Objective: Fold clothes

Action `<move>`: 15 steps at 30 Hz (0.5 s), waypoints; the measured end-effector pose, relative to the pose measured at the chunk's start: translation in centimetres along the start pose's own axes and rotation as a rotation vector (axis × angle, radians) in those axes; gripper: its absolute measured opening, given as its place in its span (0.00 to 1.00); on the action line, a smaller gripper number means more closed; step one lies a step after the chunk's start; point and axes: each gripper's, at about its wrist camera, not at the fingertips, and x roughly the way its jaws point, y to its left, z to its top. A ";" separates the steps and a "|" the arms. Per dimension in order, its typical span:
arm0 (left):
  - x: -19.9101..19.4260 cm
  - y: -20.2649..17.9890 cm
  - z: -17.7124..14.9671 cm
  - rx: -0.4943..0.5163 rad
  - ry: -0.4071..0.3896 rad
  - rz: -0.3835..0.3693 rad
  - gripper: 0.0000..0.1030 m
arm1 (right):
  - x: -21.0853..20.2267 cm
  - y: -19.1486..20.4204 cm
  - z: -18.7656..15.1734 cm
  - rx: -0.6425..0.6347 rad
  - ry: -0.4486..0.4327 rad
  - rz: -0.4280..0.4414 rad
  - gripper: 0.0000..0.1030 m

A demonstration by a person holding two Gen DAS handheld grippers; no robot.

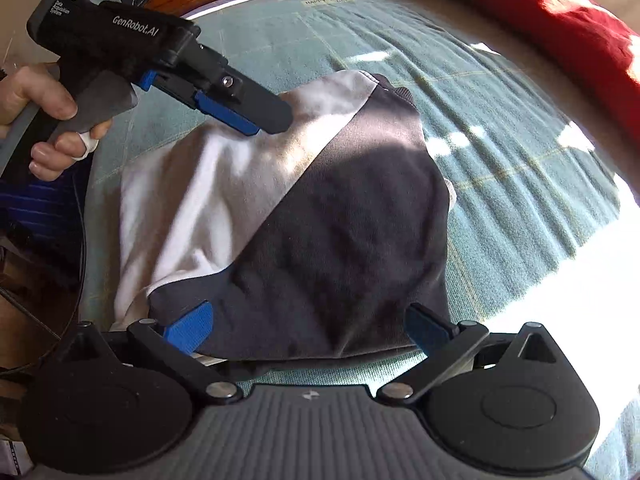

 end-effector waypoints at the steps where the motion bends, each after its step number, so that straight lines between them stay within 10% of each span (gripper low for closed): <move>1: 0.3 -0.6 0.4 0.015 0.000 -0.030 0.92 | 0.1 0.1 0.0 0.000 0.001 -0.003 1.00; 8: 7.6 -0.6 0.5 0.066 0.104 0.024 0.94 | -0.3 1.9 -0.7 -0.022 0.021 0.002 1.00; 15: 5.1 -2.2 0.6 0.029 0.051 -0.047 0.98 | -1.8 1.6 -2.6 -0.006 0.012 -0.024 1.00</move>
